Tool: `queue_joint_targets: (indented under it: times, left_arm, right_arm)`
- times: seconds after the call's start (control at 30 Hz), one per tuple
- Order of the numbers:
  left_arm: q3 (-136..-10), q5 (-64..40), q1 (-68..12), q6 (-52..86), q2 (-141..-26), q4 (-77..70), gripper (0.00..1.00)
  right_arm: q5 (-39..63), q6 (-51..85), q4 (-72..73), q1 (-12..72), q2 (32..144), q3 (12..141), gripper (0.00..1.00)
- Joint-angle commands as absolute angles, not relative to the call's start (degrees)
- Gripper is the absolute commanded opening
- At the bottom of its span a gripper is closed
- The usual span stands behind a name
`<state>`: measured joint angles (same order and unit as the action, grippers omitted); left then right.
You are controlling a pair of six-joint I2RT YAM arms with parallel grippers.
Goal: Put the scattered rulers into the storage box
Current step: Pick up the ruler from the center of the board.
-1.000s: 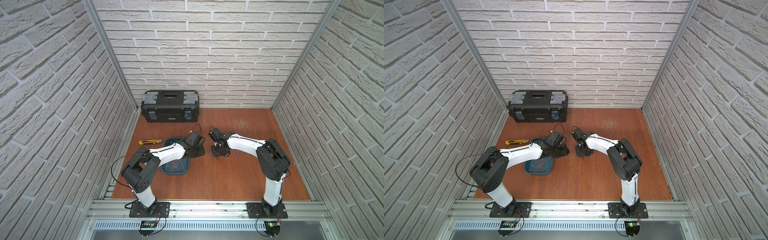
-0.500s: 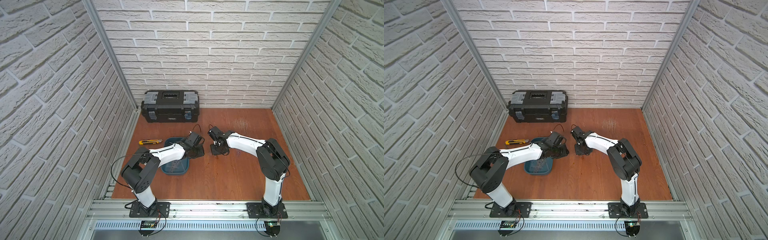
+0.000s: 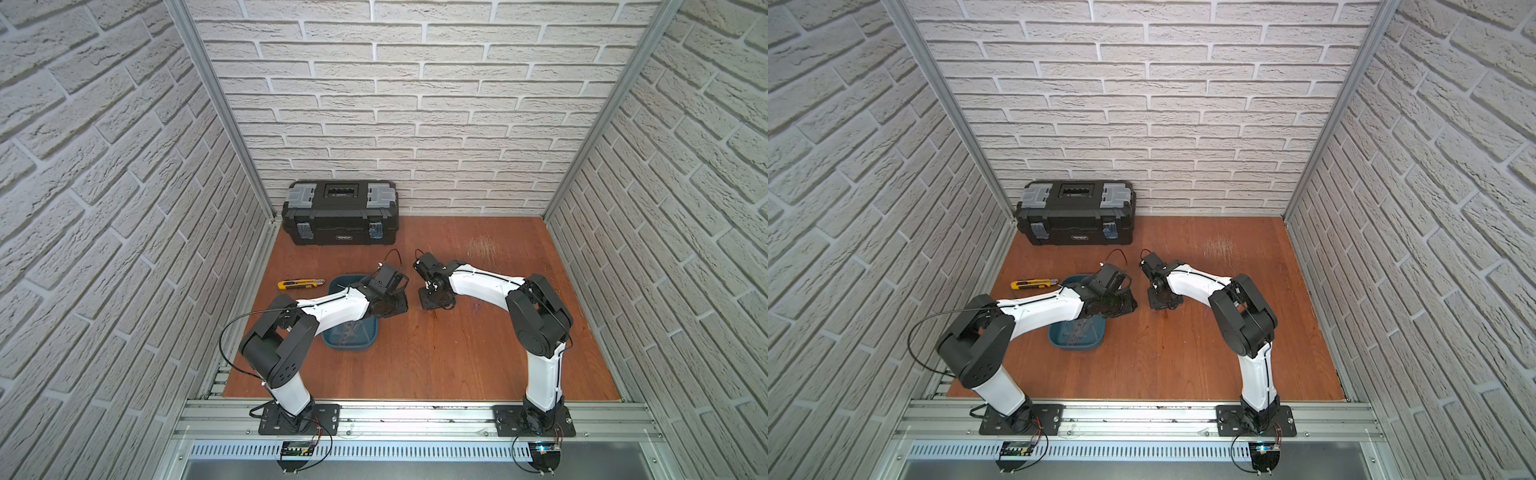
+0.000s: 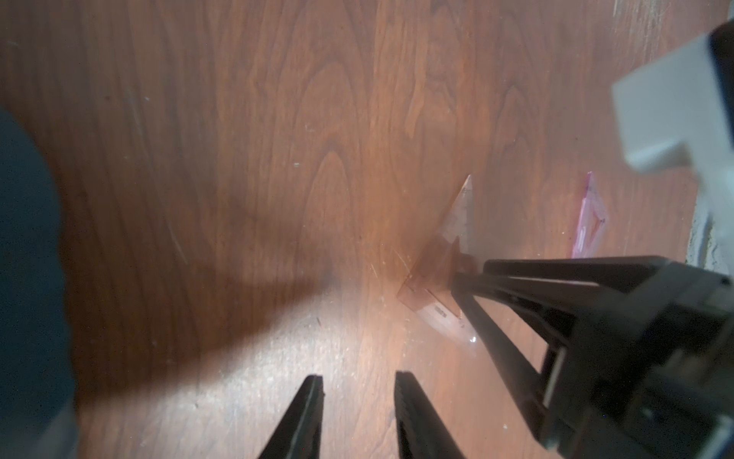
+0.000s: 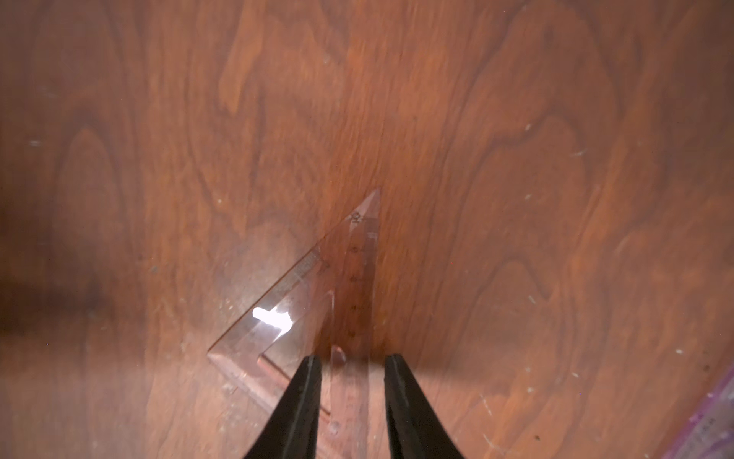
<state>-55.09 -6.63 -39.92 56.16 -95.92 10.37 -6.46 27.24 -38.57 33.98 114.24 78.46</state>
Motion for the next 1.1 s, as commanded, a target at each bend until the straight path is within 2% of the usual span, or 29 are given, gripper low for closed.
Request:
queue_joint_targets:
  times: [0.0,0.53,1.07]
  left_arm:
    - [-54.4,-5.9,-39.4,55.5,-94.3,10.4,0.36]
    - [-53.8,-6.0,-39.4,55.9,-94.8,8.5,0.36]
    - [-50.4,-12.3,-39.5,62.4,-102.0,-8.7,0.38]
  right_arm:
    - [-7.3,27.4,-38.8,34.6,115.5,79.2,0.31]
    - [-8.3,28.2,-38.0,35.1,113.7,73.1,0.21]
    - [-4.8,28.7,-36.0,34.0,113.7,70.3,0.18]
